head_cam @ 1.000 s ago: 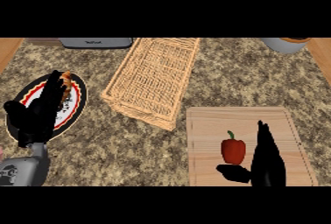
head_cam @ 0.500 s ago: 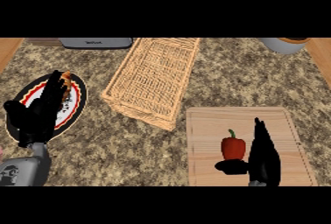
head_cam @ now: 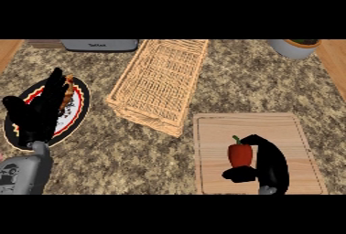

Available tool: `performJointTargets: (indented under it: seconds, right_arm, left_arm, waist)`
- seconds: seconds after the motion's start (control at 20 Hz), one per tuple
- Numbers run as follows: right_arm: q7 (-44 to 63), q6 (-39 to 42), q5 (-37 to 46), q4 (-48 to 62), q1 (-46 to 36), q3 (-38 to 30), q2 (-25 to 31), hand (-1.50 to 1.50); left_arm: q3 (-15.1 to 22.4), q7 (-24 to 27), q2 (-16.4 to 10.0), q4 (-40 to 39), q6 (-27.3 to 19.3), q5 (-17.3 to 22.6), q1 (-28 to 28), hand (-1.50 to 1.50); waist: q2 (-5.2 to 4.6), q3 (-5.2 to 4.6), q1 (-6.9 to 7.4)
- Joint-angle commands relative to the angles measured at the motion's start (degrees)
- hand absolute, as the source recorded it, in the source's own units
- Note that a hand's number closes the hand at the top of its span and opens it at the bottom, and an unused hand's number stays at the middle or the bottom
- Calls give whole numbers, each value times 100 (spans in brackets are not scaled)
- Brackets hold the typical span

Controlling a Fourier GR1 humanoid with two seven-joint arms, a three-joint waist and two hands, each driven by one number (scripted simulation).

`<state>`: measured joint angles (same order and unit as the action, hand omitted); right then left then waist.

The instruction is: Pick the bell pepper from the cutting board and place it in the basket

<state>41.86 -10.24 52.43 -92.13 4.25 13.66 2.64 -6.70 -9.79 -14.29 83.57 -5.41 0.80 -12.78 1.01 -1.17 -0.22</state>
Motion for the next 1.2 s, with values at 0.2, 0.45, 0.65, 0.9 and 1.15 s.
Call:
performJointTargets:
  seconds: [0.2,0.45,0.65,0.9,1.15]
  right_arm:
    - [-383,-336,88,317,369,420,-249,150]
    - [-221,-129,-79,618,-396,2045,-249,150]
    - [-363,539,-155,366,-808,2869,-235,150]
    - [-267,-621,-889,338,-1132,3674,-251,150]
    - [-460,-2140,-1394,23,-1646,4353,-260,150]
  left_arm:
    - [-31,139,69,73,66,17,245,0]
    - [226,101,205,79,94,-57,-7,0]
    - [500,52,319,122,205,-109,-168,0]
    - [473,60,329,52,159,-130,-266,0]
    - [437,40,289,-63,125,-181,-300,0]
  waist:
    - [-100,117,20]
    - [-197,125,475]
    - [-312,135,960]
    - [-269,165,888]
    - [-204,155,745]
